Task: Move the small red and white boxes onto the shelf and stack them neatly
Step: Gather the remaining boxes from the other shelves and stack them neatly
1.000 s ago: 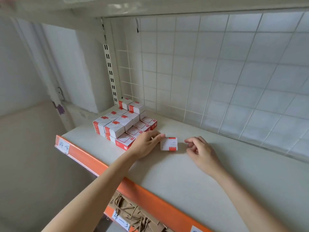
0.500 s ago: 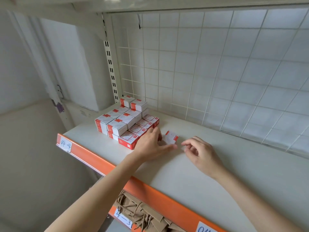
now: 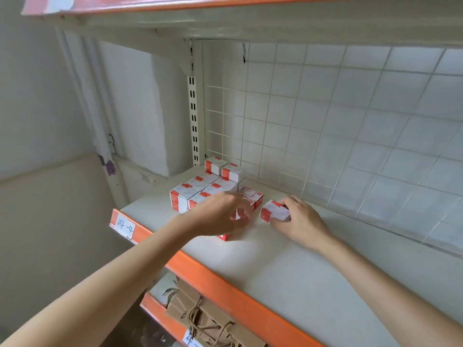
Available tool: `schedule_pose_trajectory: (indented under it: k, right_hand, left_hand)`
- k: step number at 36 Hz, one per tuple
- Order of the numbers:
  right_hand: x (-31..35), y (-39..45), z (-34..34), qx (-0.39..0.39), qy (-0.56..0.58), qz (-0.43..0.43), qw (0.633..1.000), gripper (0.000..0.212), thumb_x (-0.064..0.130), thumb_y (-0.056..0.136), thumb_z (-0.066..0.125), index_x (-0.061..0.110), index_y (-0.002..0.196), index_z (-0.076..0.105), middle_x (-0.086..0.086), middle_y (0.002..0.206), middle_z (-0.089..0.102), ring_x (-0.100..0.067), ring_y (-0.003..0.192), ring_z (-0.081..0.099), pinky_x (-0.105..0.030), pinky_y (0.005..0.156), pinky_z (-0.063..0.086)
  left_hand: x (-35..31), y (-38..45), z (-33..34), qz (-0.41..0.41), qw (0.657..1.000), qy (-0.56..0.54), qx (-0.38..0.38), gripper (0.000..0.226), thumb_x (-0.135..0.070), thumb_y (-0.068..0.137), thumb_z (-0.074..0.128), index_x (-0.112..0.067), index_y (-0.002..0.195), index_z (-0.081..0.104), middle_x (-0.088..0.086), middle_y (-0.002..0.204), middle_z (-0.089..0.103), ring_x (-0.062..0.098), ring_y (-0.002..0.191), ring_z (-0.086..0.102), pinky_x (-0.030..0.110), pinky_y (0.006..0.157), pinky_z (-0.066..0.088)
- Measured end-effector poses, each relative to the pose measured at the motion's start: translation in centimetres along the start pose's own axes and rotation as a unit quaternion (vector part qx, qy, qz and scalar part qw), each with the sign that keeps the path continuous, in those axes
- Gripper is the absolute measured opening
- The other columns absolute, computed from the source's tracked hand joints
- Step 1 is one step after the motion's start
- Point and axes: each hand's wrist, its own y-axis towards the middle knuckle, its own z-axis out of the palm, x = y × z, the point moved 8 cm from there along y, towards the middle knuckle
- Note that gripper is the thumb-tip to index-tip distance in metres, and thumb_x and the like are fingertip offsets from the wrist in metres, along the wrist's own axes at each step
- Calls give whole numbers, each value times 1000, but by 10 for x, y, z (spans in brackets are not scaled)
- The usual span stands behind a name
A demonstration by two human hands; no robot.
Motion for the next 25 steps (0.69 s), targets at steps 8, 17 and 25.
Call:
schedule_pose_trajectory:
  k: [8,17,25]
  right_hand:
    - [87,55,11,0,-21,-74,997,49,40,85,61,16,126,51,0,116,45,-20,106,53,-28,84,41]
    - [145,111,38,-15,-96,-95,991,48,41,90,52,12,128,51,-4,114,43,-19,108,46,-32,87,44]
    - [142,122,59,38,-167,-68,983,45,42,91,49,12,124,53,-4,120,37,-19,110,40,-34,94,41]
  left_hand:
    - [67,-34,-51,-56,997,39,-31,16,-29,89,62,-17,97,70,0,95,63,12,79,62,29,73,52]
    - [110,-54,-74,-80,996,38,-33,18,-30,90,59,-19,102,68,-2,98,61,8,80,58,28,76,51]
    - [109,-47,-69,-39,998,32,-25,19,-30,91,58,-17,101,69,-2,101,62,10,83,61,29,76,53]
